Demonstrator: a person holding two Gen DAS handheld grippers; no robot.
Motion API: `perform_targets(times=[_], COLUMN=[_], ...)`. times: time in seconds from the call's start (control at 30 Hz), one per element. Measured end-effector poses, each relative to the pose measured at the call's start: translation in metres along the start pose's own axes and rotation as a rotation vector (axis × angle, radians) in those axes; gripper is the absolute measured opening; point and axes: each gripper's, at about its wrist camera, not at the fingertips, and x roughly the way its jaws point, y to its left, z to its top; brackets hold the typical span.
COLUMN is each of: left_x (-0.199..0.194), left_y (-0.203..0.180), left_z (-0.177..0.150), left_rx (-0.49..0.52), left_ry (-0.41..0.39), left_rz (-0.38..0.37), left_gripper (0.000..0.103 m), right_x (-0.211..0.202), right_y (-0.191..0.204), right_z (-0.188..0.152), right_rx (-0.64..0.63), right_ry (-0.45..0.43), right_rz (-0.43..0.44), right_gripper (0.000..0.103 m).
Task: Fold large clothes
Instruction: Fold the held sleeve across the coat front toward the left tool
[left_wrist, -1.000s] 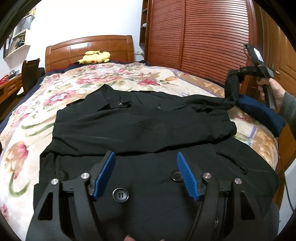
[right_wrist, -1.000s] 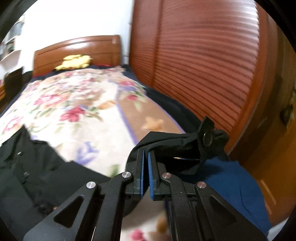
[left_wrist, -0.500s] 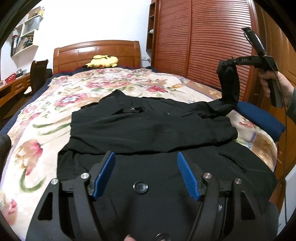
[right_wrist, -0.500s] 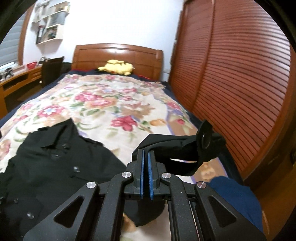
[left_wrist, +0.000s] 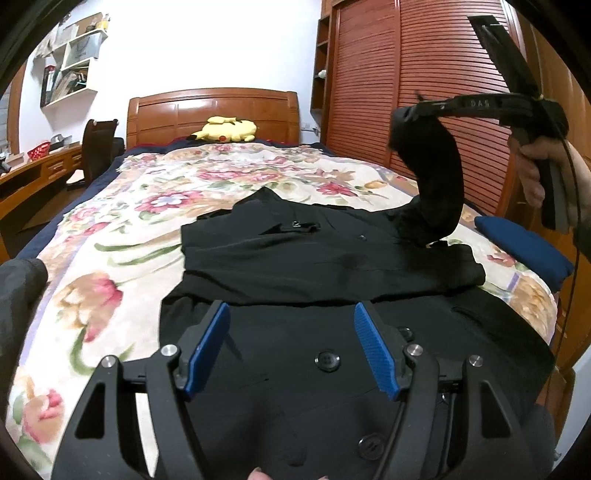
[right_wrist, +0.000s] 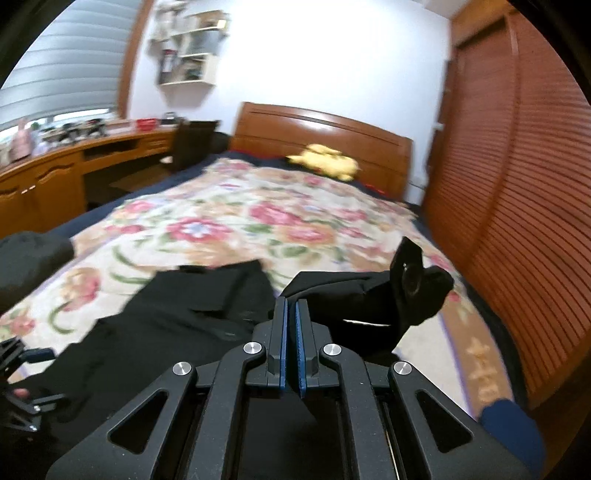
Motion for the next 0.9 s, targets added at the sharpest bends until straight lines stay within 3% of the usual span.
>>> perform_targets(times=[0.2, 0.47, 0.63, 0.7, 0.73, 0.83, 0.9], left_x=[-0.008, -0.012, -0.012, -0.012, -0.012, -0.012, -0.011], left_y=[0.01, 0.022, 0.024, 0.024, 0.023, 0.024, 0.024], left_z=[0.0, -0.001, -0.003, -0.003, -0.003, -0.003, -0.004], left_rx=[-0.01, -0.029, -0.028, -0.03, -0.03, -0.029, -0.026], left_ry=[-0.012, -0.02, -0.018, -0.018, -0.018, -0.016, -0.015], left_rz=[0.012, 0.026, 0.034, 0.035, 0.036, 0.036, 0.037], left_gripper=[0.07, 0.071, 0.071, 0.071, 0.071, 0.071, 0.071], right_x=[0.03, 0.064, 0.073, 0.077, 0.079, 0.093, 0.104], right_y=[0.055, 0.084, 0.089, 0.087, 0.087, 0.089, 0.092], right_z=[-0.017, -0.066, -0.082, -0.083, -0.084, -0.084, -0.086], right_rx=[-0.032, 0.028, 0.033, 0.027, 0.019, 0.019, 0.021], right_ry=[0.023, 0.104, 0.149, 0.15, 0.157, 0.189, 0.213], right_rz=[0.104, 0.201, 0.203, 0.163, 0.14, 0.13, 0.132], right_gripper=[0.002, 0.002, 0.002, 0.002, 0.008, 0.05, 0.055])
